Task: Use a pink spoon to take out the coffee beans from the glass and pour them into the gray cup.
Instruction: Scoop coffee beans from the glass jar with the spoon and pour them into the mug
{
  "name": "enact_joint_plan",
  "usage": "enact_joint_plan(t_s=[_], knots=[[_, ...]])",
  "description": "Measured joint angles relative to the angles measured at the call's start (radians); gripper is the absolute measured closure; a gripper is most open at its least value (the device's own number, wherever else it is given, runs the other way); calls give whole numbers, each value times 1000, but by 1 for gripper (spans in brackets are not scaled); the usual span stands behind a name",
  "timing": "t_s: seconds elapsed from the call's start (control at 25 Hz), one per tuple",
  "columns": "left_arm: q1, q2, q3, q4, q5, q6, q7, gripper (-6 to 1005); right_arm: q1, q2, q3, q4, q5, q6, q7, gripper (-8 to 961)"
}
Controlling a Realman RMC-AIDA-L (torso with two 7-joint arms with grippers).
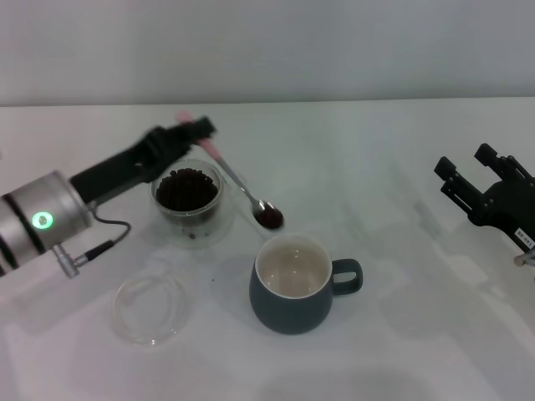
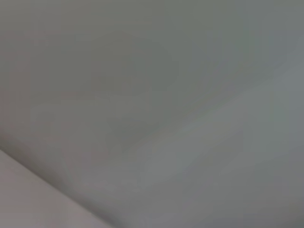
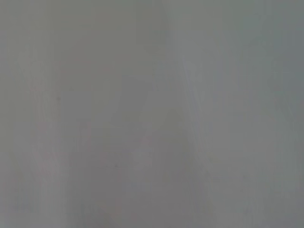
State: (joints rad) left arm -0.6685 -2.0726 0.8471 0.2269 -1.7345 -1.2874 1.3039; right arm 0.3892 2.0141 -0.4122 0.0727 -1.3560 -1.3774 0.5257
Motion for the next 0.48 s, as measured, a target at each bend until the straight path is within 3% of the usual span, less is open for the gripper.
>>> enact_joint_plan(t_s=[0.24,0.48], knots=[[-21,-3,210,132,24,-7,60,872,-8,0,9,1,0,1,0,164],[-19,-6,319,197,17,-20,281,871,-16,0,9,3,0,-1,0,163]])
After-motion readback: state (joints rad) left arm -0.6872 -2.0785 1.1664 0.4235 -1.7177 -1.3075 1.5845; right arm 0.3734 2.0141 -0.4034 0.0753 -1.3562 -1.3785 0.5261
